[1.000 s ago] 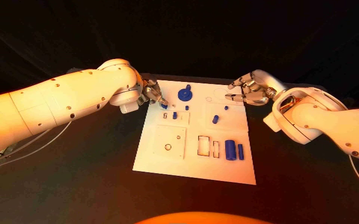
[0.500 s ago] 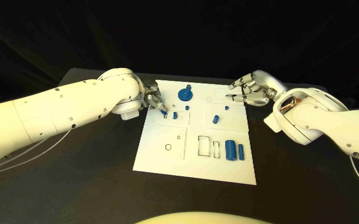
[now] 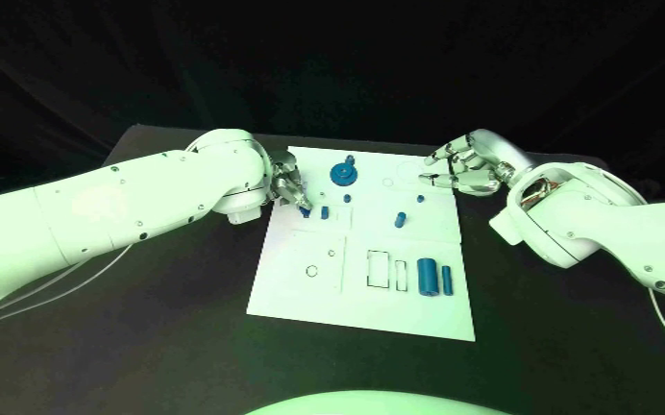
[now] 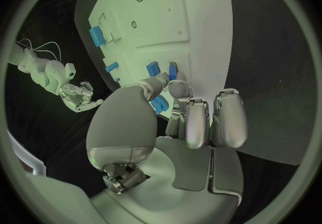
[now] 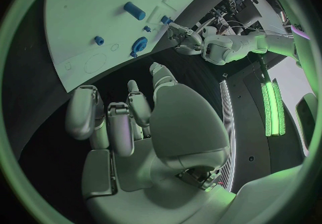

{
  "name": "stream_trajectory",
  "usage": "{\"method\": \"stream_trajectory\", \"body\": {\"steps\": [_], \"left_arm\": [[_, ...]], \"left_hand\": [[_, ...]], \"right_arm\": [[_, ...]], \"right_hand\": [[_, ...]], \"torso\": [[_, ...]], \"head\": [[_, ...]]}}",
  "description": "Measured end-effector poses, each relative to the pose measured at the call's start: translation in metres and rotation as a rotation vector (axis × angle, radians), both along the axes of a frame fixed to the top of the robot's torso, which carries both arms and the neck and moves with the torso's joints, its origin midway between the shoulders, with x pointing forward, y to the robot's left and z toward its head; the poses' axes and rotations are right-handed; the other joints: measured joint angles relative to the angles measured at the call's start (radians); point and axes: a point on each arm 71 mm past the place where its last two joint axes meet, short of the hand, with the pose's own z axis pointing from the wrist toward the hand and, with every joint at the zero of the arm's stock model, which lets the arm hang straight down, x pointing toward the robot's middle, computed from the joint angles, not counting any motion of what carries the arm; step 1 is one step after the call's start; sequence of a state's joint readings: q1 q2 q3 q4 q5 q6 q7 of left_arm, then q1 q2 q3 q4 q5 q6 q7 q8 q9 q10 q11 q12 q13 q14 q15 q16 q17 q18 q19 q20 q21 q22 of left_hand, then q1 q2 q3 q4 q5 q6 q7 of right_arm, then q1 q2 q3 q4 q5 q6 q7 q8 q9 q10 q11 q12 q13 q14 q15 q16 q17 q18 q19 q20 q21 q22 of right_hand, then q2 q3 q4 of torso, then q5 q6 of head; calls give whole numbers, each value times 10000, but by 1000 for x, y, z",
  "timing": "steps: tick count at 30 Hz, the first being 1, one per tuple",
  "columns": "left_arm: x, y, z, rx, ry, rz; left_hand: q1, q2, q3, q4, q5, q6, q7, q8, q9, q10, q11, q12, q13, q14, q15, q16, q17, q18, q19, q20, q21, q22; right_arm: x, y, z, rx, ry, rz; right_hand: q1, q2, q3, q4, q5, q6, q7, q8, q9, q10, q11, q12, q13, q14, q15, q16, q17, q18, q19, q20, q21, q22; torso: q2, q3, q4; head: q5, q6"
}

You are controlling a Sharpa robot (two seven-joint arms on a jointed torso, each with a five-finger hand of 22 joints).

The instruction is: Assemble the parts on the task board

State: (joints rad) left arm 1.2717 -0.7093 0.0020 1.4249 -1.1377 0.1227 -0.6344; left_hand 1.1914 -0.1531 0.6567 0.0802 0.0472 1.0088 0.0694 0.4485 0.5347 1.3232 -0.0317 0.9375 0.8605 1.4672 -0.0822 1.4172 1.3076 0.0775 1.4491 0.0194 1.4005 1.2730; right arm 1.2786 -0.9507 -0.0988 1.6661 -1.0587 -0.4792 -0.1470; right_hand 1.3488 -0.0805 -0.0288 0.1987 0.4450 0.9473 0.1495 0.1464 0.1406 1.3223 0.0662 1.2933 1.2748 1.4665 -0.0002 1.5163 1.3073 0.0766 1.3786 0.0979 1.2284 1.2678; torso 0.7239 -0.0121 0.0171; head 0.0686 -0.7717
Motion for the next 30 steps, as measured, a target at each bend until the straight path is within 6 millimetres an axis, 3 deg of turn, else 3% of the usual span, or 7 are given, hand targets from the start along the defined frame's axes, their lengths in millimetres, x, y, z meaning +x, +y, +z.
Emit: {"method": "stream_trajectory", "body": {"steps": [21,30], "left_arm": [[-1,-1,-2,382,111,-102],[-1,-1,-2,425,146,-81]], "left_hand": [[3,3,49,-50,11,11,-12,-30,43,-6,10,0,-28,0,0,0,-2,0,0,0,0,16],[-161,-47,180,-16,10,11,-13,157,44,83,-46,74,16,2,-72,0,-2,-1,36,-36,53,95]], "right_arm": [[0,-1,0,52,52,-39],[0,-1,0,57,56,-38]], "right_hand": [[0,0,1,0,0,0,0,0,1,0,0,0,-1,0,0,0,7,0,0,0,0,0],[0,-1,1,-1,0,0,0,0,1,0,0,0,-1,0,0,0,6,0,0,0,0,1]], "torso": [[-6,-10,9],[-6,-5,4]], "head": [[-11,-11],[4,-16]]}}
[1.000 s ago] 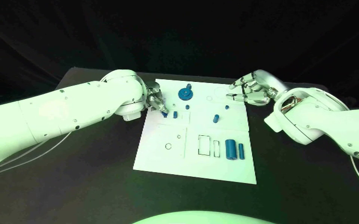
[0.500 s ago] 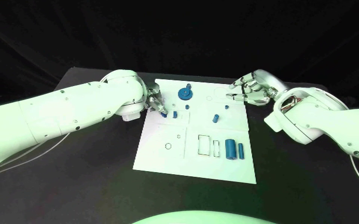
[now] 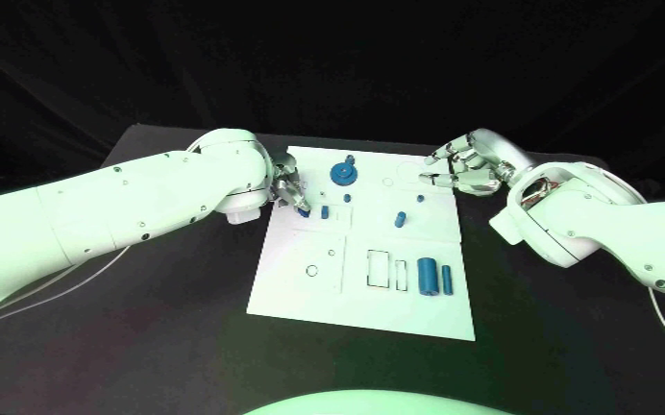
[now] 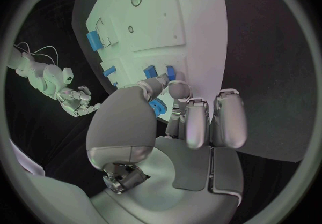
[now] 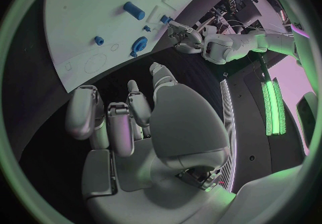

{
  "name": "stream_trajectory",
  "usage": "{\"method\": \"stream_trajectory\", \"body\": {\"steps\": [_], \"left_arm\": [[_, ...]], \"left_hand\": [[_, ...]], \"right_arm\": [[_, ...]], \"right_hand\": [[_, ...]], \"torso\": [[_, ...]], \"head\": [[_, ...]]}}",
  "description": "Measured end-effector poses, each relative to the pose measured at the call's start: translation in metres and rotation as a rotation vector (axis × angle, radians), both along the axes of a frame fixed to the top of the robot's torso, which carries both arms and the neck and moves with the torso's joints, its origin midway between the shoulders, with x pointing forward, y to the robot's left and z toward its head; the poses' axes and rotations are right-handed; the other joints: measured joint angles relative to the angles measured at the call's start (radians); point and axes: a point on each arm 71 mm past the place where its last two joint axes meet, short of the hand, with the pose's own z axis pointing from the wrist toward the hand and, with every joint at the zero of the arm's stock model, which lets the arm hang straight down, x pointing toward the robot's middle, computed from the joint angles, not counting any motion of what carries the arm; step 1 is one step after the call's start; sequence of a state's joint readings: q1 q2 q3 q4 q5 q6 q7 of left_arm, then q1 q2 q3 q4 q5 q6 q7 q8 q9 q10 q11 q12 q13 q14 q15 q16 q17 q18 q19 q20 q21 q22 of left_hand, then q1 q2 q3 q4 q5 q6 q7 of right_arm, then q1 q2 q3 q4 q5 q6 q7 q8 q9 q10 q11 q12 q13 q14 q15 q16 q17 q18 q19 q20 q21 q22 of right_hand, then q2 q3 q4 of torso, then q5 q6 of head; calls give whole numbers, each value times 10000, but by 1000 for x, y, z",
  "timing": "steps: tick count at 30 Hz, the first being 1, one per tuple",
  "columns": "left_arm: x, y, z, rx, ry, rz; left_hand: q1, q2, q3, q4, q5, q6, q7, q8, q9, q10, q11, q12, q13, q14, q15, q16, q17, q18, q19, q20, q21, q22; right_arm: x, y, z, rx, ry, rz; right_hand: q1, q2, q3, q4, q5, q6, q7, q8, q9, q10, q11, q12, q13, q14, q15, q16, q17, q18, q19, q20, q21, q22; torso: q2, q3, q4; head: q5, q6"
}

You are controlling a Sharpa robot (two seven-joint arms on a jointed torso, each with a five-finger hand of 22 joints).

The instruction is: Assemble the parts on the task board

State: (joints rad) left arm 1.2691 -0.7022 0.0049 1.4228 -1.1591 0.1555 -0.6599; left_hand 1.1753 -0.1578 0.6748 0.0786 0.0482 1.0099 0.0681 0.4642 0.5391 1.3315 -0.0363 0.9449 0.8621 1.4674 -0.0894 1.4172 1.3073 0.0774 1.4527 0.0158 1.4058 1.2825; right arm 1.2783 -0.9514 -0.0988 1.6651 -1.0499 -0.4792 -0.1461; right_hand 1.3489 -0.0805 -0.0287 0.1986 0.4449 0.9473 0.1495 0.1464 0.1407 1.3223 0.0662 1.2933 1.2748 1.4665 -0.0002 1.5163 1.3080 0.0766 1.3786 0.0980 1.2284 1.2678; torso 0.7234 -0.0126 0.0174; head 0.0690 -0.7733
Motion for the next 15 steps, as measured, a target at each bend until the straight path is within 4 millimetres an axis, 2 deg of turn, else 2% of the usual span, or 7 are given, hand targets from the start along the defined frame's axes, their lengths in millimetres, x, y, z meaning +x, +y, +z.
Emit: {"method": "stream_trajectory", "body": {"steps": [7,15], "left_arm": [[2,-2,-1,50,39,62],[3,-4,0,171,115,72]], "left_hand": [[-416,-36,407,-408,-6,1,-1,92,322,13,-12,42,53,-27,-28,0,0,0,37,-37,0,30],[-601,-20,462,-462,-12,3,-3,114,439,18,-12,111,82,-1,-69,0,0,0,36,-37,0,46]], "right_arm": [[0,0,0,3,4,0],[0,0,0,6,6,0]], "right_hand": [[0,0,0,0,0,0,0,0,0,0,0,0,0,0,0,0,-1,0,0,0,0,0],[0,0,0,0,0,0,0,0,0,0,0,0,0,0,0,0,-2,0,0,0,0,0]], "torso": [[7,2,-4],[7,6,-7]], "head": [[7,-2],[-20,-18]]}}
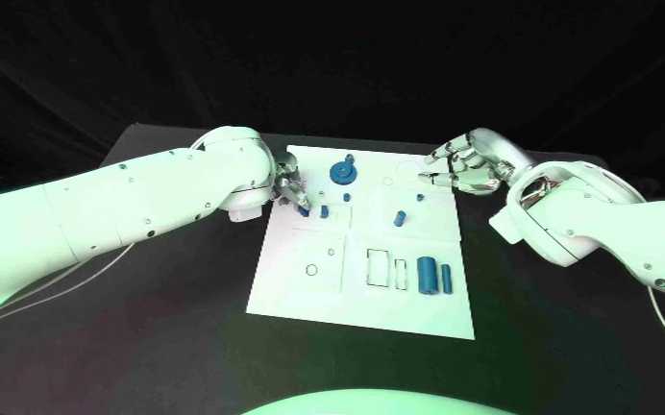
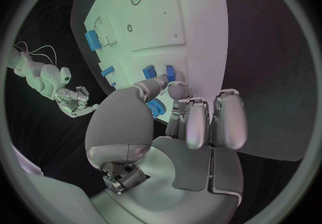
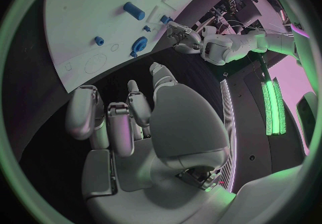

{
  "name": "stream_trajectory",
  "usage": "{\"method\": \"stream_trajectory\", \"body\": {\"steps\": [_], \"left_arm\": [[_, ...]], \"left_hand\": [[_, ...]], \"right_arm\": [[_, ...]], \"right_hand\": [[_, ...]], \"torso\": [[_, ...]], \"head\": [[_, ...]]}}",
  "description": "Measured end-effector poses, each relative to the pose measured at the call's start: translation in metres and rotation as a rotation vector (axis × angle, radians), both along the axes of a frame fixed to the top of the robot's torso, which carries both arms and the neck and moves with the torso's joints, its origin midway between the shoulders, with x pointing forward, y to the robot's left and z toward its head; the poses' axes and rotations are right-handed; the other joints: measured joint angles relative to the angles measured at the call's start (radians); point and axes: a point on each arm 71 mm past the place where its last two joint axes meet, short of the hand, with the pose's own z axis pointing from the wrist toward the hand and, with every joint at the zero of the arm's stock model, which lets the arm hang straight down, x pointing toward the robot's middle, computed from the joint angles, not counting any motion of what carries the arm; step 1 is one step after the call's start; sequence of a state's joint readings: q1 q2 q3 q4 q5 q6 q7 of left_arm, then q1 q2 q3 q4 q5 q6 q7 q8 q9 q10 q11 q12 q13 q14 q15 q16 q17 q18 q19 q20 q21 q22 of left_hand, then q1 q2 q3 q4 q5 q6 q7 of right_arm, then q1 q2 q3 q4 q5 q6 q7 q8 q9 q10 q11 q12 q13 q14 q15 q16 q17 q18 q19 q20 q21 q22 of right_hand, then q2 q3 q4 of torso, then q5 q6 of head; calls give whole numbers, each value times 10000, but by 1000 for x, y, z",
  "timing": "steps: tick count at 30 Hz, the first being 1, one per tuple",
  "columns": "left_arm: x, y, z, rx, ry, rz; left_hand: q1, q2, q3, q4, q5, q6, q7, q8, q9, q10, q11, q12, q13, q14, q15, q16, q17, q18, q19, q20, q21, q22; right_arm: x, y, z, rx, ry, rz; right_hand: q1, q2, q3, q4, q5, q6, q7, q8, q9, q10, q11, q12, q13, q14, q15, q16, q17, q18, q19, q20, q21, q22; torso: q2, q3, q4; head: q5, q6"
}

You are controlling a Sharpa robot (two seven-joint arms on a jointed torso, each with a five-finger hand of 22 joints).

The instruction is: Assemble the parts on the task board

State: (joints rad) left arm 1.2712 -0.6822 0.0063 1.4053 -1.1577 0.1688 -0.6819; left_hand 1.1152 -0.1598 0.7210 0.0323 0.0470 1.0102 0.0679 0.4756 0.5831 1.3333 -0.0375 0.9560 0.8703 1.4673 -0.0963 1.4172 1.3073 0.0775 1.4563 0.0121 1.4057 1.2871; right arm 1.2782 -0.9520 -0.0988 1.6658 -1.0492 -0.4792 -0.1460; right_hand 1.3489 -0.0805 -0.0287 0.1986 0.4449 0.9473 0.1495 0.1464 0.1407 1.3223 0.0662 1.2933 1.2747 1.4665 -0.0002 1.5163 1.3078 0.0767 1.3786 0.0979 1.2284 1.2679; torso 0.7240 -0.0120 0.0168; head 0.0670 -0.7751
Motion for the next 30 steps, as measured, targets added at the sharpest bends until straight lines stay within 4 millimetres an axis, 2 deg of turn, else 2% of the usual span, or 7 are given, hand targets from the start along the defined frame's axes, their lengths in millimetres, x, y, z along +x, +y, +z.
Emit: {"method": "stream_trajectory", "body": {"steps": [1,6,12,16,17,22,30], "left_arm": [[0,-1,0,9,4,-10],[0,-3,0,65,31,-25],[0,-3,-1,120,86,-33],[-1,-3,-3,171,148,-41],[-1,-3,-3,178,155,-37],[0,-3,-4,193,181,-19],[0,0,-6,222,213,70]], "left_hand": [[-50,1,-69,69,0,74,-74,17,12,56,-26,0,8,4,-4,0,0,1,0,0,0,0],[-113,20,-204,144,-10,91,-91,35,14,98,-65,0,38,3,-4,0,0,0,19,-19,44,38],[-305,-79,-556,299,-10,220,-220,123,87,170,-136,121,109,-4,-10,0,8,0,36,-36,44,69],[-423,-110,-794,410,-9,451,-447,199,143,255,-189,124,133,-17,-23,0,7,1,36,-36,41,68],[-457,-134,-892,442,-9,541,-532,234,173,268,-202,163,142,-17,-23,0,7,0,36,-36,41,68],[-678,-152,-1623,722,14,662,-624,239,201,256,-194,226,183,-17,-22,0,7,1,36,-36,40,67],[-892,-140,-2786,1156,14,638,-605,239,236,244,-183,279,239,-18,-22,0,5,0,35,-35,40,67]], "right_arm": [[0,0,0,1,0,1],[0,0,0,2,1,2],[0,0,0,2,1,-2],[0,0,0,4,1,1],[0,0,0,4,1,1],[0,0,0,5,-1,-1],[0,-1,0,5,-3,-7]], "right_hand": [[0,0,0,0,0,0,0,0,0,0,0,0,0,0,0,0,0,0,0,0,0,0],[0,0,0,0,0,0,0,0,0,0,0,0,0,0,0,0,-1,-1,0,0,0,0],[0,0,-2,2,28,0,0,0,0,0,0,0,-8,0,0,-21,-2,0,0,0,-13,-11],[0,0,-42,42,60,0,0,0,0,0,0,0,-22,0,0,-60,-2,0,0,0,-50,-28],[0,0,-43,43,60,0,0,0,0,0,0,0,-22,0,0,-60,-2,-1,0,0,-50,-28],[0,0,-42,42,60,0,0,0,-2,0,0,0,-41,0,0,-60,-3,-1,0,0,-49,-43],[-28,28,-42,42,60,0,0,0,-11,0,0,0,-64,0,0,-100,-3,0,-74,0,-164,-133]], "torso": [[0,0,0],[0,0,0],[0,-5,3],[0,-6,8],[1,-6,9],[0,-6,9],[-3,-5,9]], "head": [[-1,-1],[-15,-16],[-37,-32],[-48,-41],[-53,-44],[-59,-49],[-75,-35]]}}
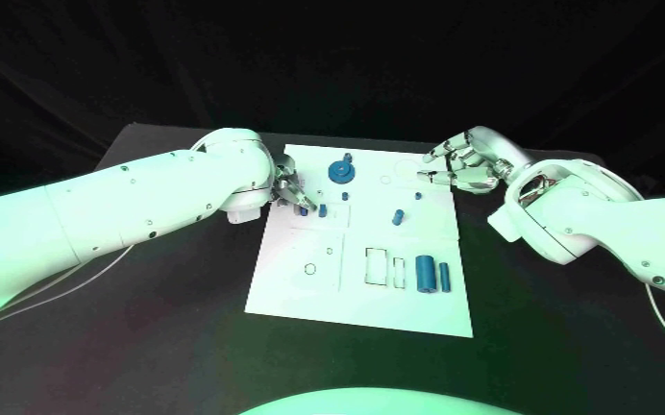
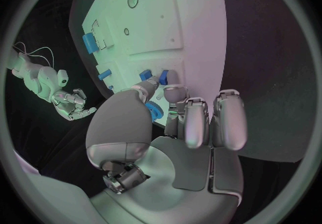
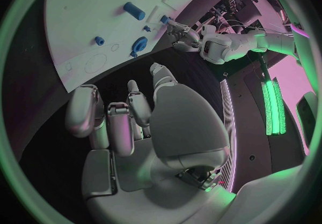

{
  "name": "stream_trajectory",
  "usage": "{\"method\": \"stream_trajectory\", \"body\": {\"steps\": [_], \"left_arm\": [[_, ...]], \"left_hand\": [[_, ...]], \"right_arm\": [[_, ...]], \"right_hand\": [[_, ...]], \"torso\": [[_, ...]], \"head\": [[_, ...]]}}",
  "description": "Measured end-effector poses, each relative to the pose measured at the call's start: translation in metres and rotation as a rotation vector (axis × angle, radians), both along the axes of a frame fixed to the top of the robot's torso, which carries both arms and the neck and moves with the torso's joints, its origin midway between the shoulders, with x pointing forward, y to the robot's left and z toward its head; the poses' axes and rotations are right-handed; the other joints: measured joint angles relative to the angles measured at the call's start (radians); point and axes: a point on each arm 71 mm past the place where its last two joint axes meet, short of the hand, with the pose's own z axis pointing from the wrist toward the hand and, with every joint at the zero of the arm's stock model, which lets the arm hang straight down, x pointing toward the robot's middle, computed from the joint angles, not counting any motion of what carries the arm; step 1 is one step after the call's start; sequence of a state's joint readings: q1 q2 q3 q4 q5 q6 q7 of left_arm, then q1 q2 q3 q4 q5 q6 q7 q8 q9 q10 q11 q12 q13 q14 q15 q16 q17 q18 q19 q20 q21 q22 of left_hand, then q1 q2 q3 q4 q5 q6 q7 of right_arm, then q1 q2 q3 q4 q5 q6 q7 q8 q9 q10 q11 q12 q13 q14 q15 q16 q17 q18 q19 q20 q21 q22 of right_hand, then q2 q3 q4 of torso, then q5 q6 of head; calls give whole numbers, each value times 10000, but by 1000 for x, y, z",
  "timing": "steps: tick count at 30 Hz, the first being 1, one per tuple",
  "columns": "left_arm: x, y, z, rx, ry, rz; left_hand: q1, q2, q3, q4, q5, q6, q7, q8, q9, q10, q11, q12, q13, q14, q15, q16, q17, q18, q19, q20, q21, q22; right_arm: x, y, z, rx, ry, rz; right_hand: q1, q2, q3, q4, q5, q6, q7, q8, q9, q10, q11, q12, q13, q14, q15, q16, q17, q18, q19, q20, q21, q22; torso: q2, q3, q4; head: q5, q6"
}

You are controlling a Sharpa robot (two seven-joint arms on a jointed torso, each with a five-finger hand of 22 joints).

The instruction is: Assemble the parts on the task board

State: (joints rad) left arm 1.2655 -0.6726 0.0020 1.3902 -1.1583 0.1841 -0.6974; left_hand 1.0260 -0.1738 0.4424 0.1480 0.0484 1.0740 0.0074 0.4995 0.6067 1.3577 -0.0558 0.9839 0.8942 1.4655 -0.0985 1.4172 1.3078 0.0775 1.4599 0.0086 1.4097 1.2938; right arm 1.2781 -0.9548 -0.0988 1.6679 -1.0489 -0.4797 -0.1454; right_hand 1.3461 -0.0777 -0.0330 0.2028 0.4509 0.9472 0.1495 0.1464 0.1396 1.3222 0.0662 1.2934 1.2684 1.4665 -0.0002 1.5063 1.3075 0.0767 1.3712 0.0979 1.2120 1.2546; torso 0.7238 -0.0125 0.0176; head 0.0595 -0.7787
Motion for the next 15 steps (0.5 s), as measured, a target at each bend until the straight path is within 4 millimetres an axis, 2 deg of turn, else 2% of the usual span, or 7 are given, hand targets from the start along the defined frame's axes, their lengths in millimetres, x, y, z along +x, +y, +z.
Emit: {"method": "stream_trajectory", "body": {"steps": [15], "left_arm": [[-2,5,6,-252,-228,120]], "left_hand": [[67,146,-1437,719,0,-36,35,-14,21,-93,53,73,-55,-1,1,0,-2,1,-1,0,-1,-49]], "right_arm": [[0,-1,0,0,-13,-18]], "right_hand": [[1,-1,-28,28,0,0,0,0,-8,-36,-28,-78,-44,0,0,-57,-1,1,-71,0,-175,-126]], "torso": [[-5,-4,-5]], "head": [[-29,55]]}}
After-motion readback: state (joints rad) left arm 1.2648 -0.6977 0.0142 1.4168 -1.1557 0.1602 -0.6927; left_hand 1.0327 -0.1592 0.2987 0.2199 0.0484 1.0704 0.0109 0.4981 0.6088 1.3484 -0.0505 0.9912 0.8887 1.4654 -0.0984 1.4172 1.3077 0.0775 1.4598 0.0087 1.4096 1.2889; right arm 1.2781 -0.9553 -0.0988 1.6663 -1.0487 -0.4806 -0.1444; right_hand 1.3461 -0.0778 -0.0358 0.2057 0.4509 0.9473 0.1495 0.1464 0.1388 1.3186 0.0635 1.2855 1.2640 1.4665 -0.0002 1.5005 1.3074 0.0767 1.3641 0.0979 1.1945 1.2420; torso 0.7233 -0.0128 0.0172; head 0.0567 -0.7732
